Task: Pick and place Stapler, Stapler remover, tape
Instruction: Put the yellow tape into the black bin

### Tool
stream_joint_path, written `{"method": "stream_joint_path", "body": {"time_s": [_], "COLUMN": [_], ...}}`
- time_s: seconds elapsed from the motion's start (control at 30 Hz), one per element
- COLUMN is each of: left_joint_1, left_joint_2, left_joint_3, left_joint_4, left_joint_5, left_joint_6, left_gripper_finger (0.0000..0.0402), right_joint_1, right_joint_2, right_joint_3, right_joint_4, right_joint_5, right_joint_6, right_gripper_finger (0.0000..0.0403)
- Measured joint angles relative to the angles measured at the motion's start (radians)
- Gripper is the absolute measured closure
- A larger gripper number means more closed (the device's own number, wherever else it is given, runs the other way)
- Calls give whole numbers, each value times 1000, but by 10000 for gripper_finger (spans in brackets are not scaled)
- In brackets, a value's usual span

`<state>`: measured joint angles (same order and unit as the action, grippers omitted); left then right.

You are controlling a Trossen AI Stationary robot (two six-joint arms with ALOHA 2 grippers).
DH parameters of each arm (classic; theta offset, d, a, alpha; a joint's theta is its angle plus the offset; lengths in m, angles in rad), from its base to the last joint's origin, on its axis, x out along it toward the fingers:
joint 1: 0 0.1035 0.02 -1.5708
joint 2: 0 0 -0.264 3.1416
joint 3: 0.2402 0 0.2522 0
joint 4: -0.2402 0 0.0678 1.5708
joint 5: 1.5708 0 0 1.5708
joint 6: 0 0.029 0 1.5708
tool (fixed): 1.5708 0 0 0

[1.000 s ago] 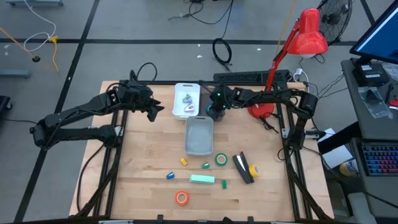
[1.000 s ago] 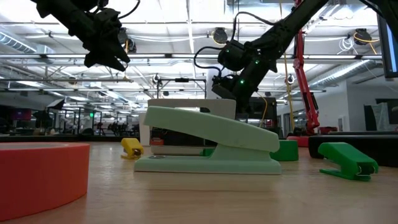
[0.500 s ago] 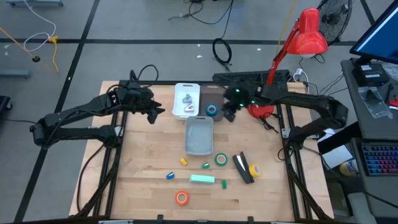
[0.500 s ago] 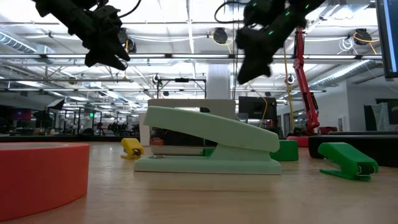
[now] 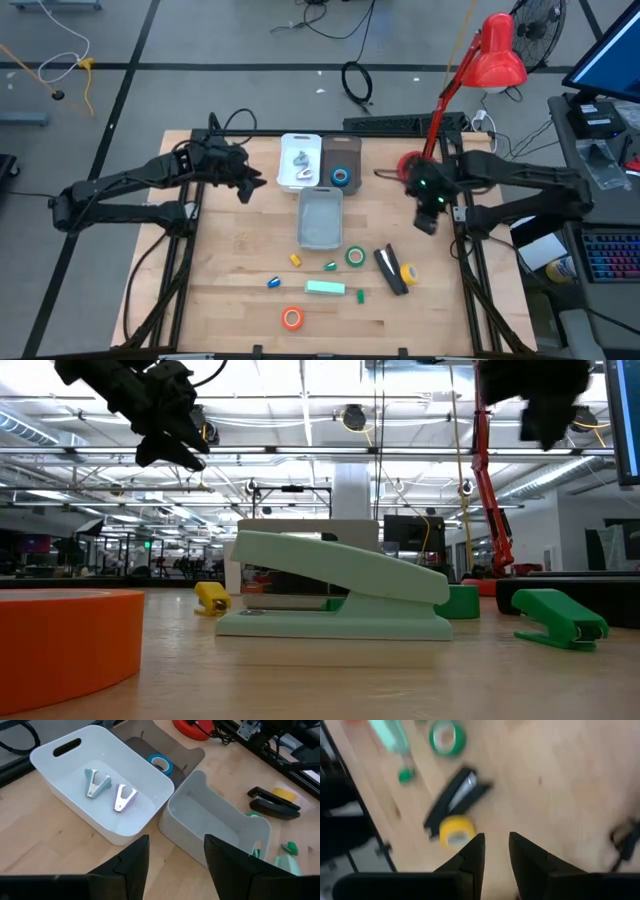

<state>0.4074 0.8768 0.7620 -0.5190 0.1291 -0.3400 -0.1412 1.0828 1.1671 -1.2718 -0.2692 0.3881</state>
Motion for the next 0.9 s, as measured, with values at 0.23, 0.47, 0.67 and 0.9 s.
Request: {"method": "stream_joint_path", "body": {"time_s": [0.23, 0.47, 0.67, 0.9], "left_joint_1": [-40, -84, -104, -129], "left_joint_2": [0, 0, 0, 0], "left_joint_3": [0, 0, 0, 0], "left_joint_4": [0, 0, 0, 0], "left_joint_5": [-1, -72, -87, -87], "left_joint_6": [-4, -12, -48, -105], "left_gripper_finger": [211, 211, 211, 211], "right_joint_1": [135, 236, 315, 382], "right_joint_2": [-75, -134, -177, -184], "right_joint_3": [-1, -124, -345, -543], "right_joint_4": [-95, -24, 298, 510], "right_joint_5": [8, 36, 33, 32], "right_joint_6": [31, 74, 87, 90], "right_gripper_finger": [323, 324, 313, 281]}}
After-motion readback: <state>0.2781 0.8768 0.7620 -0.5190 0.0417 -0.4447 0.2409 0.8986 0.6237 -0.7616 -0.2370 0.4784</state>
